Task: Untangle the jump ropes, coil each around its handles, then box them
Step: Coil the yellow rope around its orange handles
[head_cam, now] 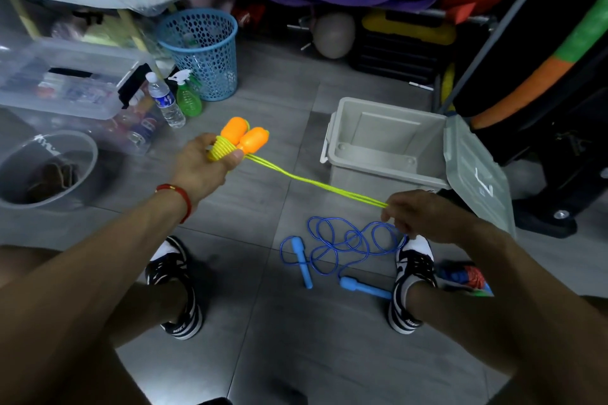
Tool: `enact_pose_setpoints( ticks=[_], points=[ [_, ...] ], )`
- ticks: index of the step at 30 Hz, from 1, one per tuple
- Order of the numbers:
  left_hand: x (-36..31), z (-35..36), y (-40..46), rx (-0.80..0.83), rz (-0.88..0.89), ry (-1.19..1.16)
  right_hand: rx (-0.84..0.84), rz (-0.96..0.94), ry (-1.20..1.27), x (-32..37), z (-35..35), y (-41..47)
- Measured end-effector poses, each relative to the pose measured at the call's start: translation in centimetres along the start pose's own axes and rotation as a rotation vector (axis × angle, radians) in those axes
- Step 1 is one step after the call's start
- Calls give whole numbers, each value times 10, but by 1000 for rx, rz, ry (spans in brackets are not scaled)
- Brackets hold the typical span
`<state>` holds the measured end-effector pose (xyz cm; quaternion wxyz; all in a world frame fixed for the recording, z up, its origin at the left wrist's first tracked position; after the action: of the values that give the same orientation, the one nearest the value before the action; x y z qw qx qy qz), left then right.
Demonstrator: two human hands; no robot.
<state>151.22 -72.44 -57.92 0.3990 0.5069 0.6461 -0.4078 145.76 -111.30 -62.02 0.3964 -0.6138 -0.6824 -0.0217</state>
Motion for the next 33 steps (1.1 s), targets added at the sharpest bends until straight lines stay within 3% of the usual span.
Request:
enact_pose_setpoints(
  ticks=[3,4,6,9,14,19,23,25,30,33],
  points=[
    [3,18,-20,158,4,45,4,40,-428,2,1,-5],
    [4,27,-28,225,5,52,-27,48,-459,9,5,-6],
    [-7,44,-49,340,8,54,-85,-9,-190,39,19,-7],
    [-22,66,-71,468,-40,-59,11,-157,265,85,60,-1],
    [-36,71,-74,604,-256,-278,23,-250,598,116,78,-7],
    [-31,64,-54,482,-231,-197,-170,-128,485,116,71,0],
    [-19,74,-49,355,-203,-80,-300,-163,-200,122,65,-1],
    [-17,81,-50,303,-170,-31,-317,-187,-318,127,65,-4],
    [-28,89,-49,367,-124,0,-376,-63,11,129,50,-4],
    [-40,89,-49,475,-226,-100,-409,42,234,123,43,-4]
  ],
)
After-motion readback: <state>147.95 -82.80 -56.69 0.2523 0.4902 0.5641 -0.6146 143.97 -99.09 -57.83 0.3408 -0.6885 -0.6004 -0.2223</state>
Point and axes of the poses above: each hand's wrist, its own y-axis towards the middle knuckle, its own z-axis out of the palm, x = y × z, the point moved 2 cm from there along y, towards the middle knuckle, and after that the axes turned 9 degrees about -y, right-handed, at the moved point
